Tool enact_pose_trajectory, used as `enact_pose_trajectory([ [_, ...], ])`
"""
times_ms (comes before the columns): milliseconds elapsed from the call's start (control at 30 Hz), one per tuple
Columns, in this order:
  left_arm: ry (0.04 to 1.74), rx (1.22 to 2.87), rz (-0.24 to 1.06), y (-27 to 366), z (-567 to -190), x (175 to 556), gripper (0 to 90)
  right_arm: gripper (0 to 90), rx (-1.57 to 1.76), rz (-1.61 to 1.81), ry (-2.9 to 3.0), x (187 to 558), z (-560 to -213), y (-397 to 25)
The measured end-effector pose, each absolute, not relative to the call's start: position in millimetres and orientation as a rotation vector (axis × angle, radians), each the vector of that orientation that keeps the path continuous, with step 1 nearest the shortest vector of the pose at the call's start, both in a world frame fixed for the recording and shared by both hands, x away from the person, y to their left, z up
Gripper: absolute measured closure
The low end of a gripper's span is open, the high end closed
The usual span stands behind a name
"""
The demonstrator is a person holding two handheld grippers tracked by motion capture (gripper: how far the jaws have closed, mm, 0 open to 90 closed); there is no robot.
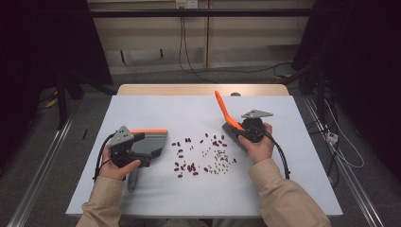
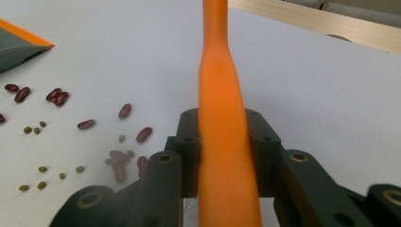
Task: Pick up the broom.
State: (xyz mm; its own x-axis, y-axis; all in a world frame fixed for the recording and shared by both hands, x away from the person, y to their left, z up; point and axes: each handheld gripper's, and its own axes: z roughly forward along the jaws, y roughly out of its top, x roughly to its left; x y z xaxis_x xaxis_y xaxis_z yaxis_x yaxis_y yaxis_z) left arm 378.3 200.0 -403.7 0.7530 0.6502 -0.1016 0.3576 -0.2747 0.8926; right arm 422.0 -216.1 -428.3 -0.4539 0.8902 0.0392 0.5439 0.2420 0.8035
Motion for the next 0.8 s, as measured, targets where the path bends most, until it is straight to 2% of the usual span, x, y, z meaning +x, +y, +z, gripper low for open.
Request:
enact_pose_trajectory([
  [600,0.763,1.882,0.345,201,-402,377,7.4,71.4,1.103,1.051,2.188,400,-428,-162],
  [800,0.761,1.881,0.346,202,-402,377,7.4,71.4,1.089,1.100,2.220,394,-428,-157],
])
